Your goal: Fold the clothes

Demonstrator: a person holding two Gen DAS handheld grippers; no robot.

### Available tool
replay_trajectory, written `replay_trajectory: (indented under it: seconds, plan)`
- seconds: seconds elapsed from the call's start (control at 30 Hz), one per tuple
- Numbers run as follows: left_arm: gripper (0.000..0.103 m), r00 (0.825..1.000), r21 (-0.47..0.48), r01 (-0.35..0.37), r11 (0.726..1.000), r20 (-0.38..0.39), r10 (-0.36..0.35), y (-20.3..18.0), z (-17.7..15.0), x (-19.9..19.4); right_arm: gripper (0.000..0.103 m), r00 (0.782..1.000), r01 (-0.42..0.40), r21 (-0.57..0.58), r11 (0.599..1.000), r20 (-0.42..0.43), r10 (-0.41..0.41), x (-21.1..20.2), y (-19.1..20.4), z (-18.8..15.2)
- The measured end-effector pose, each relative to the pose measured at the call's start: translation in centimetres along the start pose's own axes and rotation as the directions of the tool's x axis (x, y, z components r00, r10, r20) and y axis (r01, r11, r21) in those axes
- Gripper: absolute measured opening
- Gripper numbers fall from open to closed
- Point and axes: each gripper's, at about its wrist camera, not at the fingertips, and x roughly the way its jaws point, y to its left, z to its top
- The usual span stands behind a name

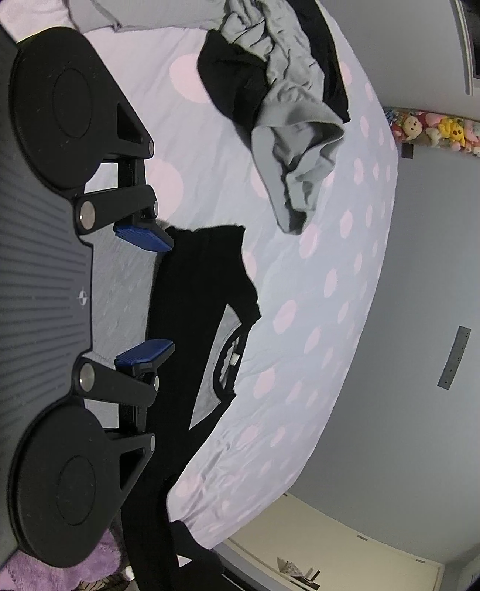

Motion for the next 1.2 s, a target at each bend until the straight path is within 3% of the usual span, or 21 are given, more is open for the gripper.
replay_trajectory:
  seconds: [0.17, 0.37, 0.57, 0.77, 0.93, 1.2]
  plan:
    - [0.051, 1.000, 0.013, -0.003, 1.000, -0.001, 0.003, 0.9, 0.9, 0.1, 0.006, 0.997, -0.068, -0.021, 0.997, -0.020, 0.068, -1.0, 2.6, 1.5]
    - [0.051, 1.000, 0.050, -0.019, 0.999, -0.002, 0.019, 2.2, 1.9, 0.4, 0.007, 0.974, -0.225, -0.112, 0.968, -0.040, 0.222, -2.3, 10.9, 1.9]
    - [0.051, 0.999, 0.102, -0.029, 0.994, -0.027, 0.032, 3.7, 2.5, 1.4, 0.007, 0.931, -0.366, -0.230, 0.902, -0.091, 0.354, -2.9, 21.3, 0.2]
    - [0.051, 0.998, 0.134, -0.050, 0.990, -0.030, 0.054, 6.0, 2.7, 2.5, 0.007, 0.868, -0.495, -0.333, 0.802, -0.159, 0.470, -3.4, 31.5, -1.6]
    - [0.051, 0.997, 0.133, -0.068, 0.989, -0.018, 0.071, 8.2, 2.7, 3.7, 0.007, 0.817, -0.576, -0.344, 0.741, -0.254, 0.518, -1.3, 37.6, -6.1]
    - [0.051, 0.998, 0.109, -0.038, 0.993, -0.043, 0.043, 11.2, 1.7, 6.4, 0.007, 0.746, -0.658, -0.391, 0.644, -0.457, 0.485, 5.2, 44.6, -17.0]
